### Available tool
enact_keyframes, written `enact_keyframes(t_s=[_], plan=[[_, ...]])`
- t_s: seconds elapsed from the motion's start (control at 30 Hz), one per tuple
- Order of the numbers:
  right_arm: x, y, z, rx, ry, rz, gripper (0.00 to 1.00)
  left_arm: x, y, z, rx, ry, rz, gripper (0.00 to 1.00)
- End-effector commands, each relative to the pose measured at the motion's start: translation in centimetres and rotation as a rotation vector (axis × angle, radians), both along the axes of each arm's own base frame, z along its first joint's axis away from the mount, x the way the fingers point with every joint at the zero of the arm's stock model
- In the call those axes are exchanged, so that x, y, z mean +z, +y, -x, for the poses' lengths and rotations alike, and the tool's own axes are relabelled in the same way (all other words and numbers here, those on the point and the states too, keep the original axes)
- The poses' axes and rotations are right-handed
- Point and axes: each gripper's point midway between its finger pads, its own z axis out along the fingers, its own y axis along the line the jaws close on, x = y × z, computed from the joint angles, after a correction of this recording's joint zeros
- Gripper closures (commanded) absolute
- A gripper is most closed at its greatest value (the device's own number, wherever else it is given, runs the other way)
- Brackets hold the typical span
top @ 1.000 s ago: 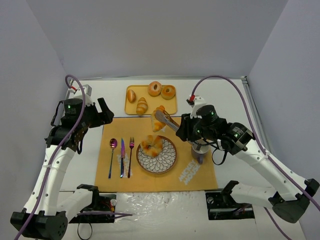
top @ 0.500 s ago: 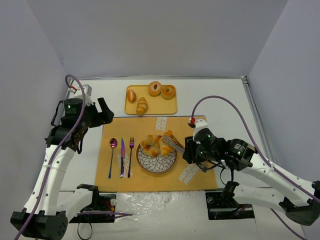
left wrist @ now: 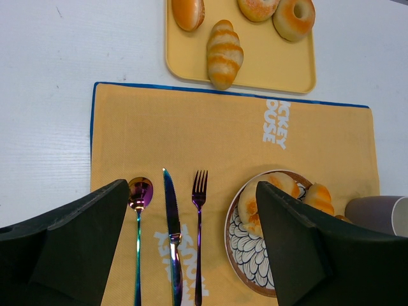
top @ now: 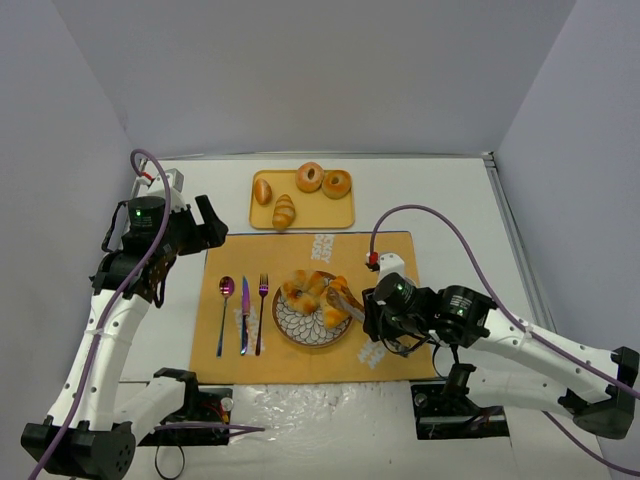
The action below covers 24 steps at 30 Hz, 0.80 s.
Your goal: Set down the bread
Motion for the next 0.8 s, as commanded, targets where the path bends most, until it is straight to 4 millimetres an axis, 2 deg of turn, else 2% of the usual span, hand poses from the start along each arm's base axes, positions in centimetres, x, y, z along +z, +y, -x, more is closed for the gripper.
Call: enact_keyframes(t_s=[0.0,0.13,0.37,0.77], plan=[[0.4,1.0,-0.9,-0.029,-0.041,-0.019,0.80,2.2,-0.2,-1.0,-0.008,-0.084,0.017,0.23],[0.8,1.3,-0.8,-0.025,-0.053,-0.029,0.68,2.2,-0.2,-1.0,-0.008,-0.086,0.017,0.22],[1.3,1.5,-0.6,-0.026,-0.059,-0.045,0.56,2.2,-0.2,-1.0,-0.007,-0.086,0.016,0.22],[2.2,1.7,-0.6,-0.027,-0.072,-0.068,0.51,2.3,-0.2,-1.0,-0.007,-0.088,0.016,0.22]])
